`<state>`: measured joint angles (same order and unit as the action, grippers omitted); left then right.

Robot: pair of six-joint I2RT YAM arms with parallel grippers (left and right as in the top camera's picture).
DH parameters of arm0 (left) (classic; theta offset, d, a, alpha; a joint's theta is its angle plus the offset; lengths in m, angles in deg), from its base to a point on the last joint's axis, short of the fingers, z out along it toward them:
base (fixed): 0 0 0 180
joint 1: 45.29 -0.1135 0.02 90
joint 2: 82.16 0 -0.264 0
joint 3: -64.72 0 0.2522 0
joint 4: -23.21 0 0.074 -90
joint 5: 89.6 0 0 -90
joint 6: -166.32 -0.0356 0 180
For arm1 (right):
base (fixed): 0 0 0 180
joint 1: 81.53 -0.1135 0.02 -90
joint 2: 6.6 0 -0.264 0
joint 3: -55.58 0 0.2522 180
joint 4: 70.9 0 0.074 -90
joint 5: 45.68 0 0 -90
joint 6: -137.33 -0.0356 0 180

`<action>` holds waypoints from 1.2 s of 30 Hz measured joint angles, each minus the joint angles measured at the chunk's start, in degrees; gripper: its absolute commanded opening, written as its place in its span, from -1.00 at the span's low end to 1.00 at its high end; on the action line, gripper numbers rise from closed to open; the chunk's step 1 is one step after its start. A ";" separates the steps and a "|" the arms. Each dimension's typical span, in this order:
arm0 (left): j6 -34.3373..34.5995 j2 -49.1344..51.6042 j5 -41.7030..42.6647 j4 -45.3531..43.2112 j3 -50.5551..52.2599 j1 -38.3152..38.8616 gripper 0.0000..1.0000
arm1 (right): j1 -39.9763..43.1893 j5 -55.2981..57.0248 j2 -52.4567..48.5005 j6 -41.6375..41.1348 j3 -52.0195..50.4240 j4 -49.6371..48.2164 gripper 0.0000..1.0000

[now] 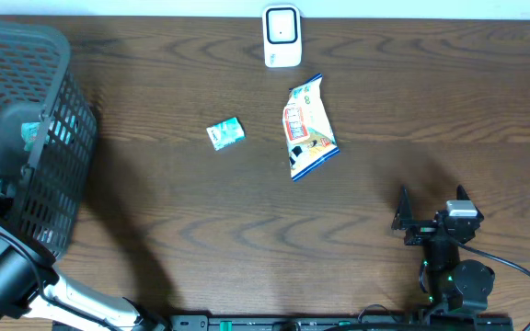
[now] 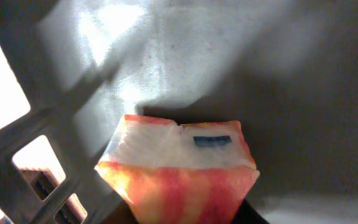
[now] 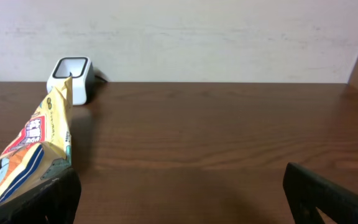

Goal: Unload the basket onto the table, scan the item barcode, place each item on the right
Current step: 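Reach into the basket and grasp the orange tissue pack, then carry the orange tissue pack to the scanner and release it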

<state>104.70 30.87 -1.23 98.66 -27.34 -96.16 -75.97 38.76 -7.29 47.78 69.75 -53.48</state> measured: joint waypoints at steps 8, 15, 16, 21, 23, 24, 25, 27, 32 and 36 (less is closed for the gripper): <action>-0.07 0.26 0.66 4.98 -3.56 -0.02 -0.85 | 0.00 -0.02 0.00 0.00 0.00 0.02 0.99; -0.07 -2.60 6.99 11.89 -18.82 -0.02 -0.85 | 0.00 0.00 0.00 0.00 0.00 0.02 0.99; -0.07 -3.91 8.44 12.17 -20.76 -0.02 -0.85 | 0.00 -0.02 0.00 0.00 0.00 0.02 0.99; -0.07 -14.97 19.50 10.08 -27.39 -0.04 -0.85 | 0.00 -0.02 0.00 0.02 0.00 0.00 0.99; -0.02 -19.54 24.63 7.61 -27.91 -0.02 -0.85 | 0.00 0.00 0.00 0.02 0.00 0.02 0.99; -0.02 -22.18 27.47 6.38 -28.00 0.00 -0.85 | 0.00 -0.02 0.00 0.00 0.00 0.00 0.99; 0.11 -24.70 30.12 5.14 -28.11 0.33 -0.85 | 0.00 -0.02 0.00 0.00 0.00 0.00 0.99; 0.11 -29.38 34.10 2.67 -28.15 1.88 -0.85 | 0.00 -0.02 0.00 0.02 0.00 0.00 0.99; -1.70 -38.45 38.97 1.22 -28.20 12.81 -0.85 | 0.00 0.00 0.00 0.02 0.00 0.02 0.99; -4.28 -41.22 37.88 2.08 -28.35 25.18 -0.85 | 0.00 -0.02 0.00 0.00 0.00 0.00 0.98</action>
<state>100.42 -10.35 36.65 100.74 -55.69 -70.98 -75.97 38.74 -7.29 47.78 69.75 -53.48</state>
